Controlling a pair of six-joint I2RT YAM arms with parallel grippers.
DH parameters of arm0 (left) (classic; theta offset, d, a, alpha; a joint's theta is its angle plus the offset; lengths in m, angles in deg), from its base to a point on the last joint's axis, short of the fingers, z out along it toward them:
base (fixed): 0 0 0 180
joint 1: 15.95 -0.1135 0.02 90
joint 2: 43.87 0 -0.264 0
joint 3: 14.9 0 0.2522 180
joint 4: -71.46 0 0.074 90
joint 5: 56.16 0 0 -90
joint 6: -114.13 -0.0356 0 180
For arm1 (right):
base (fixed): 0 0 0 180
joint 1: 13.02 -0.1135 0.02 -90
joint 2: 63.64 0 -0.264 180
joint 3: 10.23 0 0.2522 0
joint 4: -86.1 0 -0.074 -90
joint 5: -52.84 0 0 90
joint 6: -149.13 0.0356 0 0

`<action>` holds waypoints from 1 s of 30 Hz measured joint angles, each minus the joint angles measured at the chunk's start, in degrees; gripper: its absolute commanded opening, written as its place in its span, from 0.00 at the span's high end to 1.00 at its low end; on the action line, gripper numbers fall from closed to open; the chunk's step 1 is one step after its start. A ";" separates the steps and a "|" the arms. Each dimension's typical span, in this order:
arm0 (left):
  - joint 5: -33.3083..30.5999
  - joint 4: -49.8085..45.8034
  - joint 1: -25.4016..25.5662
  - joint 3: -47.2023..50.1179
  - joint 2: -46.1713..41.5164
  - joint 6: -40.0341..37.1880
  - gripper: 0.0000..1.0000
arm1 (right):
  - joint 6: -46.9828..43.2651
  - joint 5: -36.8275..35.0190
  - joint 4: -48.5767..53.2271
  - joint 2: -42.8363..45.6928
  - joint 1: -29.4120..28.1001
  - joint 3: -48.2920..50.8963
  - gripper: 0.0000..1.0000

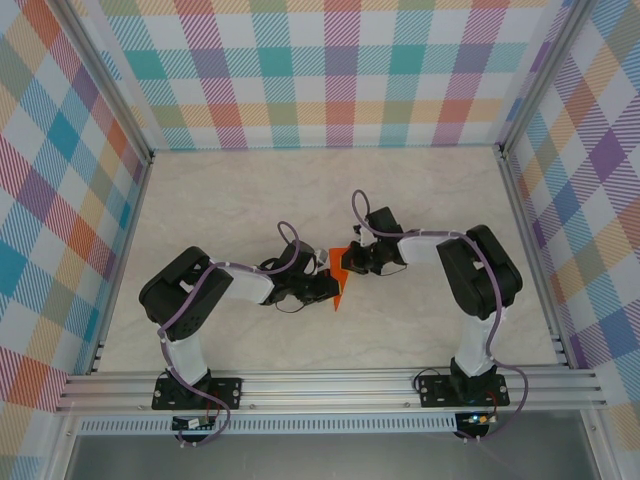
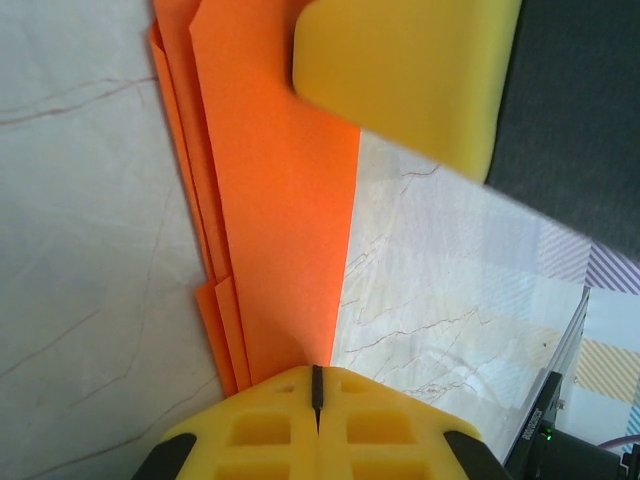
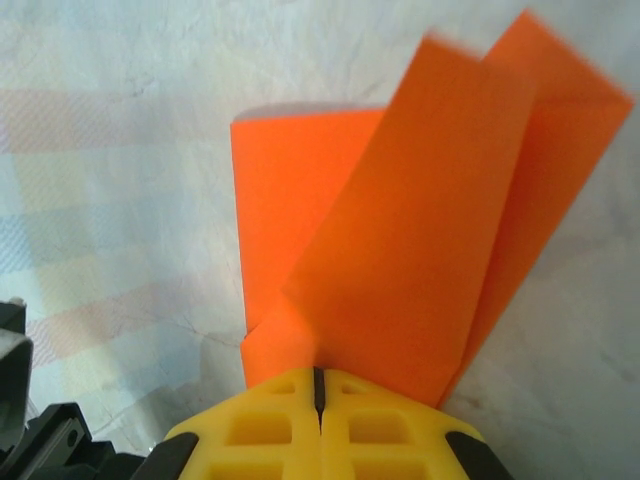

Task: Fold a paper plane with a square sheet of paper (fold left side to right side)
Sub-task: Fold the wing for the fifth time at the center of the table.

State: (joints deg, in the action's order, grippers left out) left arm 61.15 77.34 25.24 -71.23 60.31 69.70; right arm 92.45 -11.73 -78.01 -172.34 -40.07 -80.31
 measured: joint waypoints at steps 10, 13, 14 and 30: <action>-0.44 0.04 0.02 0.04 -0.11 -0.02 1.00 | -1.68 -0.57 2.05 -2.91 3.93 -4.74 1.00; -1.57 0.20 0.04 0.07 -0.24 -0.02 1.00 | -2.27 0.02 4.00 -4.22 4.42 -6.97 1.00; -1.88 0.22 0.04 0.07 -0.31 -0.02 1.00 | -2.49 0.11 4.48 -4.55 4.59 -7.58 1.00; -2.54 -0.50 0.04 0.57 -1.18 0.00 1.00 | -4.00 -8.63 4.39 4.15 9.64 -5.86 0.99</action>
State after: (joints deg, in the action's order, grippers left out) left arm 58.61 76.83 25.29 -70.66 59.13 69.70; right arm 88.45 -20.36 -73.61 -168.19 -30.43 -86.16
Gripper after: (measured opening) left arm 0.043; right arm 0.043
